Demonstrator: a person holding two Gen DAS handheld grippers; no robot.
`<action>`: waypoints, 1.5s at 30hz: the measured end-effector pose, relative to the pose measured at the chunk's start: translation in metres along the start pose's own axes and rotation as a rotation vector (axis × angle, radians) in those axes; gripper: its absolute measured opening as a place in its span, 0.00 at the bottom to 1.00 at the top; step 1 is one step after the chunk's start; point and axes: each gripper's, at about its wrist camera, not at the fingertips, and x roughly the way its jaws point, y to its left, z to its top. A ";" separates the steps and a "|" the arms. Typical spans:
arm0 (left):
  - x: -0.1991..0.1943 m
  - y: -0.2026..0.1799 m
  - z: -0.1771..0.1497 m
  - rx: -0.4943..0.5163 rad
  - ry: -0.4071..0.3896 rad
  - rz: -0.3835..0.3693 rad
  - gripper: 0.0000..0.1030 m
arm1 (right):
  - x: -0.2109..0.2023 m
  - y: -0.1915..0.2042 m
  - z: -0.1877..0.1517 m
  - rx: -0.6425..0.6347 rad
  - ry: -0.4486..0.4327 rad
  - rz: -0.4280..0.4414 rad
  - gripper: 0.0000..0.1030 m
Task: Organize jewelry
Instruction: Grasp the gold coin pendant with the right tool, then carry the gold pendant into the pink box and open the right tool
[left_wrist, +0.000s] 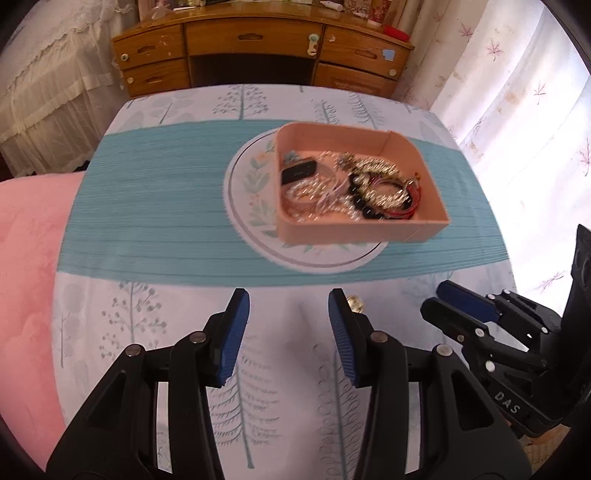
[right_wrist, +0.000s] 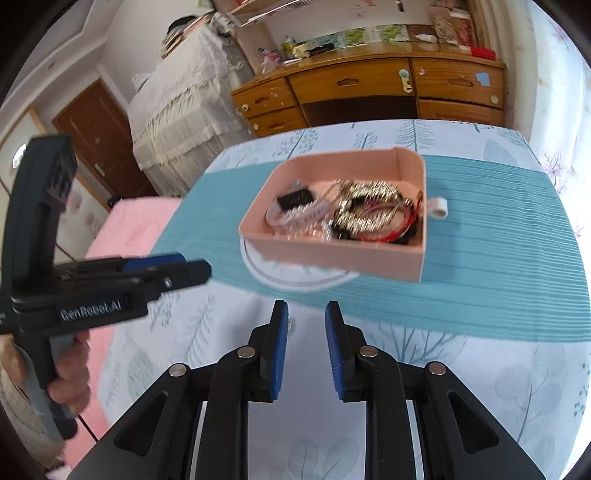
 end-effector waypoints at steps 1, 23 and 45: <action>0.001 0.005 -0.007 -0.017 0.010 0.011 0.40 | 0.001 0.004 -0.006 -0.013 0.004 -0.004 0.29; 0.026 0.035 -0.047 -0.090 -0.066 0.104 0.40 | 0.075 0.047 -0.026 -0.206 0.106 -0.110 0.31; 0.032 0.033 -0.029 -0.081 -0.054 0.112 0.40 | 0.099 0.063 -0.013 -0.344 0.091 -0.175 0.18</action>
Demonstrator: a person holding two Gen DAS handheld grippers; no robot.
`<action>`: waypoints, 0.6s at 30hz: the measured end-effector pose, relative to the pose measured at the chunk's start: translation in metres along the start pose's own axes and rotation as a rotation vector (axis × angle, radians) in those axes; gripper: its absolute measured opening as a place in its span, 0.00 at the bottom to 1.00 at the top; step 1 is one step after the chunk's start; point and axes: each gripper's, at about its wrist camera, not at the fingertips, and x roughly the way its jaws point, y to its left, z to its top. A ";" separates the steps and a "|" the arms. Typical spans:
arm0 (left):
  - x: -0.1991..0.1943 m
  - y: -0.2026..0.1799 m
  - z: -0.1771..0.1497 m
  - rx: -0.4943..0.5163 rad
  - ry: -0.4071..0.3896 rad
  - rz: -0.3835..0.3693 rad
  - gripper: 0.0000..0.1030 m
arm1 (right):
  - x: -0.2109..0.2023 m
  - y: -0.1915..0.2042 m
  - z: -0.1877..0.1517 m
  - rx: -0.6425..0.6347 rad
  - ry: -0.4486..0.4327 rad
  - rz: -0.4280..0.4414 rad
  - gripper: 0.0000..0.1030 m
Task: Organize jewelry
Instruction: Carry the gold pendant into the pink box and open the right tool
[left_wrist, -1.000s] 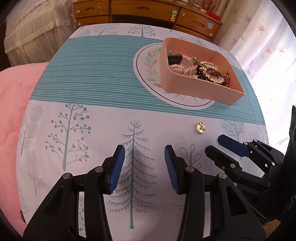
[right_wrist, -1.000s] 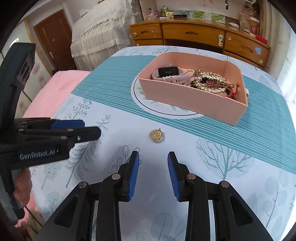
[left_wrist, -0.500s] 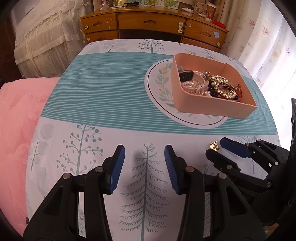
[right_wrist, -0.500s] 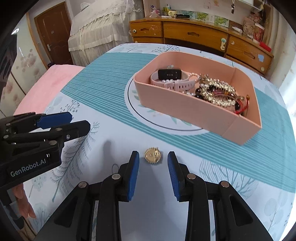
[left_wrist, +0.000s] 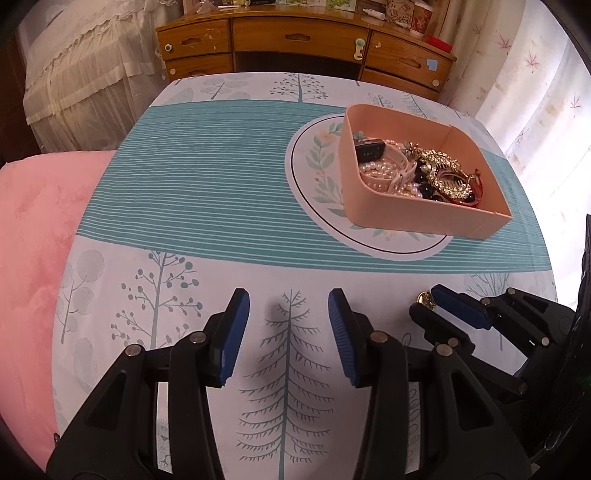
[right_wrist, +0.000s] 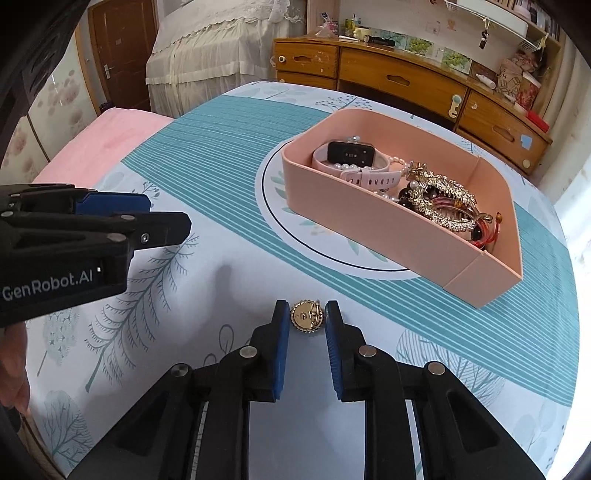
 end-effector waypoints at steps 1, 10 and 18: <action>0.000 -0.001 0.000 0.001 0.003 0.002 0.40 | -0.001 -0.001 -0.002 0.001 0.001 0.004 0.18; -0.011 -0.007 0.006 0.028 -0.004 0.009 0.40 | -0.030 -0.005 -0.001 0.031 -0.047 0.045 0.18; -0.037 -0.020 0.037 0.087 -0.074 0.008 0.40 | -0.074 -0.030 0.030 0.087 -0.135 0.037 0.18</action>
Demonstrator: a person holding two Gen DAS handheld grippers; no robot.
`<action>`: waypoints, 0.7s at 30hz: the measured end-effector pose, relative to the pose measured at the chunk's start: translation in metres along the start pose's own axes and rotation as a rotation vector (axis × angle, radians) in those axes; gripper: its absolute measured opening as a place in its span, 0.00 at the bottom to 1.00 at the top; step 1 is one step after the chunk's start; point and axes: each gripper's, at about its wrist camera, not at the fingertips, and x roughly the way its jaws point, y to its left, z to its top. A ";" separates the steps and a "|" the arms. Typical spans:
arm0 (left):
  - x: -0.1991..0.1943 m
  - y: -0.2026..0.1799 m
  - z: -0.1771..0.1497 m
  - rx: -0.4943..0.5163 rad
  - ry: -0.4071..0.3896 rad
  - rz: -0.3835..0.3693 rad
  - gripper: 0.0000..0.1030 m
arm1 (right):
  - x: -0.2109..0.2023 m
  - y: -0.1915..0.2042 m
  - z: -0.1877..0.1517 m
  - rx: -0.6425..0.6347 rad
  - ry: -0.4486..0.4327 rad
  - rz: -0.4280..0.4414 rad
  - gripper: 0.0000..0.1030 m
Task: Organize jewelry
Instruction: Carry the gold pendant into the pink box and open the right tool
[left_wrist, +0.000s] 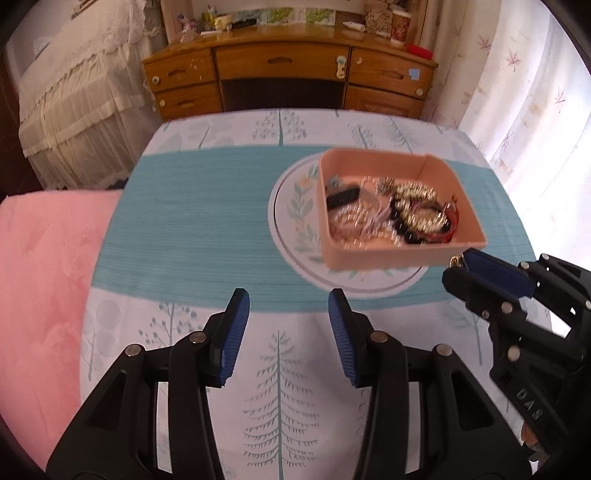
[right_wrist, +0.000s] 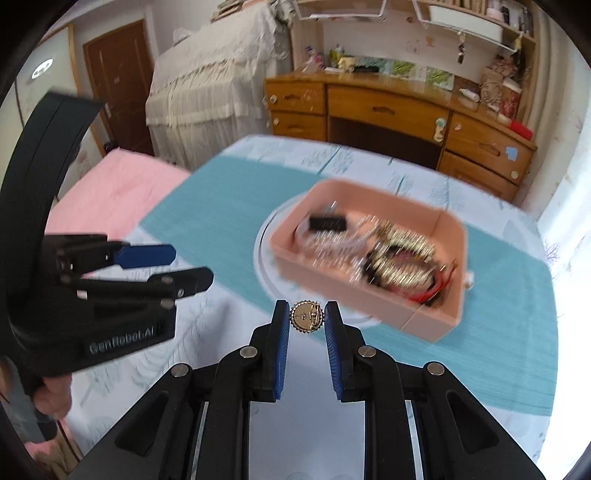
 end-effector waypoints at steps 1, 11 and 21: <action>-0.004 -0.002 0.008 0.003 -0.013 -0.002 0.40 | -0.004 -0.005 0.007 0.015 -0.009 -0.002 0.18; -0.022 -0.019 0.065 0.026 -0.139 0.025 0.65 | -0.019 -0.053 0.066 0.162 -0.020 0.010 0.18; -0.002 -0.018 0.075 -0.005 -0.082 -0.017 0.68 | 0.015 -0.073 0.072 0.256 0.044 0.030 0.20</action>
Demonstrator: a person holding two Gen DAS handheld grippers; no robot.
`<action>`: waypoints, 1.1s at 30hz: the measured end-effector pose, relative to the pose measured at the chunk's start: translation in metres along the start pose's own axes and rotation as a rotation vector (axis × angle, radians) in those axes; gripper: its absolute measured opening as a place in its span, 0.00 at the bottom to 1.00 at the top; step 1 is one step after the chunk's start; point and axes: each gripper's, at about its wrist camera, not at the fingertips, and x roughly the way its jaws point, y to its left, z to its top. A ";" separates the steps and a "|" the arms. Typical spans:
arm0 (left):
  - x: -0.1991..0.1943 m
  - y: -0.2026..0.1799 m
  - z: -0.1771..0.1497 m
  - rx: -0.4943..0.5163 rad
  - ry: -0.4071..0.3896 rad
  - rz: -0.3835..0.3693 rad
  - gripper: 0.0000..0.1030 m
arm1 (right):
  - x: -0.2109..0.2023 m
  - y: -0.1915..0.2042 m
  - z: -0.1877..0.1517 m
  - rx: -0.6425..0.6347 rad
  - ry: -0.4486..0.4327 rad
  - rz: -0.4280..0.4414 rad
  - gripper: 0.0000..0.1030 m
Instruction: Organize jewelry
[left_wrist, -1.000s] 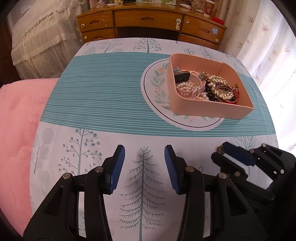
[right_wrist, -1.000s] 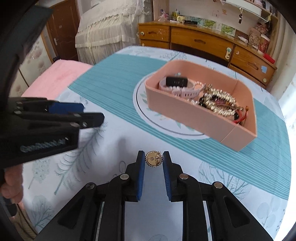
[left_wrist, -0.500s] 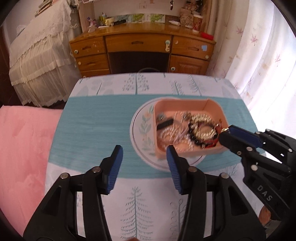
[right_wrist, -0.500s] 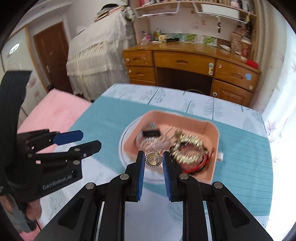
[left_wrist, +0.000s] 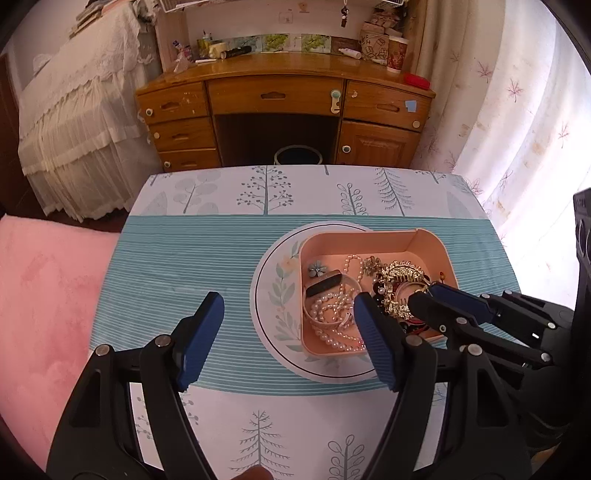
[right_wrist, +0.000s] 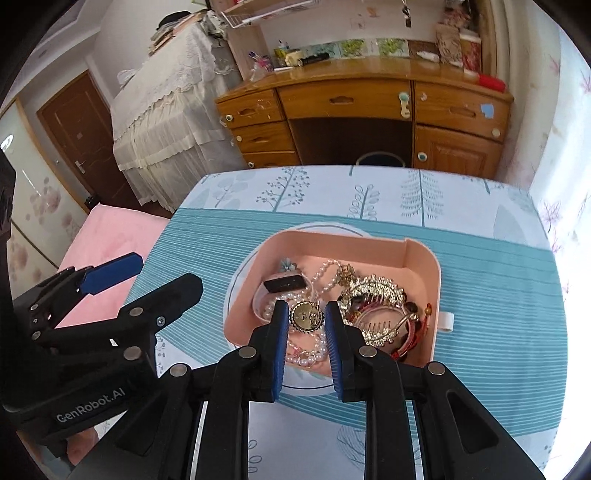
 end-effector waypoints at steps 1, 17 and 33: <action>0.001 0.001 -0.001 -0.007 0.004 -0.006 0.68 | 0.003 0.000 -0.001 0.004 0.003 0.000 0.20; -0.006 0.005 -0.020 -0.011 0.037 -0.028 0.68 | -0.002 -0.002 -0.013 0.032 0.000 0.013 0.21; -0.090 -0.015 -0.161 0.028 0.055 -0.038 0.68 | -0.074 0.008 -0.145 0.103 -0.023 -0.019 0.34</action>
